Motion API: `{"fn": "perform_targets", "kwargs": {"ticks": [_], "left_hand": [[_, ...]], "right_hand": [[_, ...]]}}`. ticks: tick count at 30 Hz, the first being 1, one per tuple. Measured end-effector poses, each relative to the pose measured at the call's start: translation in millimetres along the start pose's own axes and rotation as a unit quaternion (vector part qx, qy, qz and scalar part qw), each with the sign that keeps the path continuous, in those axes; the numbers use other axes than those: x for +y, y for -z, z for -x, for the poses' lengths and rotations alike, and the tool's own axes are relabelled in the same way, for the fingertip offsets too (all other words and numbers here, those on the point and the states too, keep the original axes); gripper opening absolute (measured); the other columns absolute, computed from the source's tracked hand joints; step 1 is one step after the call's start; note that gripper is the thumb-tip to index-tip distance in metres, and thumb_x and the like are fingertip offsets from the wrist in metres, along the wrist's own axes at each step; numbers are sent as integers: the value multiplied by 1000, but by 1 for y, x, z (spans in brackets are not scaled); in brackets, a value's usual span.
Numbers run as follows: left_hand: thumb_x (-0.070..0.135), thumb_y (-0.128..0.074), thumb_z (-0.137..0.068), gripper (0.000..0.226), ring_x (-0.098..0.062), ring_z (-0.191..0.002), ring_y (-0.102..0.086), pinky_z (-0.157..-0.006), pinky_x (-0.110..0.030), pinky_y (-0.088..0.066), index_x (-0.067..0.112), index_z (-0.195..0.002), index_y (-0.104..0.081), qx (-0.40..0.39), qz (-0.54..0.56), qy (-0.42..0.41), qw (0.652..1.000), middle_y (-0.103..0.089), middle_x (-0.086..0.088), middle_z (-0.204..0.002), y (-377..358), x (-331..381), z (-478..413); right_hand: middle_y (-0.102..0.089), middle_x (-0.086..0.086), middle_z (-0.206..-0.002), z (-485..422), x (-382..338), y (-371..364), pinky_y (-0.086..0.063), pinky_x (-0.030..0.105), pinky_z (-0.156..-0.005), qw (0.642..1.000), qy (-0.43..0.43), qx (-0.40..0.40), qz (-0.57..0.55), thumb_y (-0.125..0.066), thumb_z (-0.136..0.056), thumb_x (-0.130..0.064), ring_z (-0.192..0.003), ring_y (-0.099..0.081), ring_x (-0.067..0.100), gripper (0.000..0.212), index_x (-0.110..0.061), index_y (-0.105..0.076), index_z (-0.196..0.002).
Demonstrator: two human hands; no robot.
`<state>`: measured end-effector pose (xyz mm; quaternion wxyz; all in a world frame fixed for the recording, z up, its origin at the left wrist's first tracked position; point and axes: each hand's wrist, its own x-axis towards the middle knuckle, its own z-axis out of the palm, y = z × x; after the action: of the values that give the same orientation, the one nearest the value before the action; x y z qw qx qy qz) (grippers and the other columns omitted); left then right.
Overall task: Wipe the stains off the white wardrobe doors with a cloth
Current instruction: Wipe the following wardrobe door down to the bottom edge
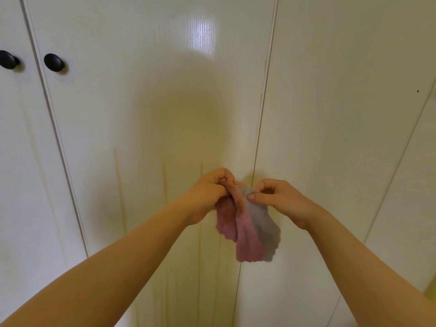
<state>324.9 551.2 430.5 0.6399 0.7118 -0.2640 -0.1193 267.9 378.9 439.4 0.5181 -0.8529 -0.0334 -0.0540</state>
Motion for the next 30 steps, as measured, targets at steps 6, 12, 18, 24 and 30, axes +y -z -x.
{"fn": "perform_targets", "kwargs": {"ticks": [6,12,18,24,30], "left_hand": [[-18,-32,-77,39,-8,-47,-57,-55,-24,-48,11,-65,-55,-12,-142,-10,990,-67,-6,-64,5,-1,13],[-8,-47,-88,32,-11,-81,-62,-78,-28,-53,20,-85,-62,-17,-105,-14,994,-67,1,-87,10,-1,21],[9,-52,-92,28,2,-87,-57,-77,-12,-45,32,-105,-61,158,-256,-138,944,-60,15,-108,33,-7,24],[11,-38,-84,37,-27,-117,-55,-93,-32,-38,13,-106,-68,250,-493,-295,780,-65,-2,-117,65,-18,15],[1,-37,-79,49,-34,-130,-43,-106,-51,-26,10,-117,-66,292,-634,-371,612,-58,-10,-131,97,-38,5]], "right_hand": [[-58,1,-76,0,-5,-1,-46,25,-67,994,9,25,109,-67,-83,-23,-70,-54,11,12,-17,-63,-74],[-45,-8,-71,-12,-5,-22,-40,28,-62,920,67,226,313,-51,-93,-27,-75,-50,18,10,-21,-59,-91],[-56,-2,-88,-26,-2,-58,-37,10,-63,906,164,369,127,-45,-93,-9,-80,-52,13,13,-20,-51,-88],[-46,-9,-73,-43,-26,-79,-51,36,-52,868,185,461,13,-60,-86,-19,-60,-59,11,14,-21,-46,-84],[-55,-8,-108,-78,-36,-92,-42,21,-77,859,218,441,143,-43,-94,-4,-94,-55,11,33,-12,-50,-125]]}}
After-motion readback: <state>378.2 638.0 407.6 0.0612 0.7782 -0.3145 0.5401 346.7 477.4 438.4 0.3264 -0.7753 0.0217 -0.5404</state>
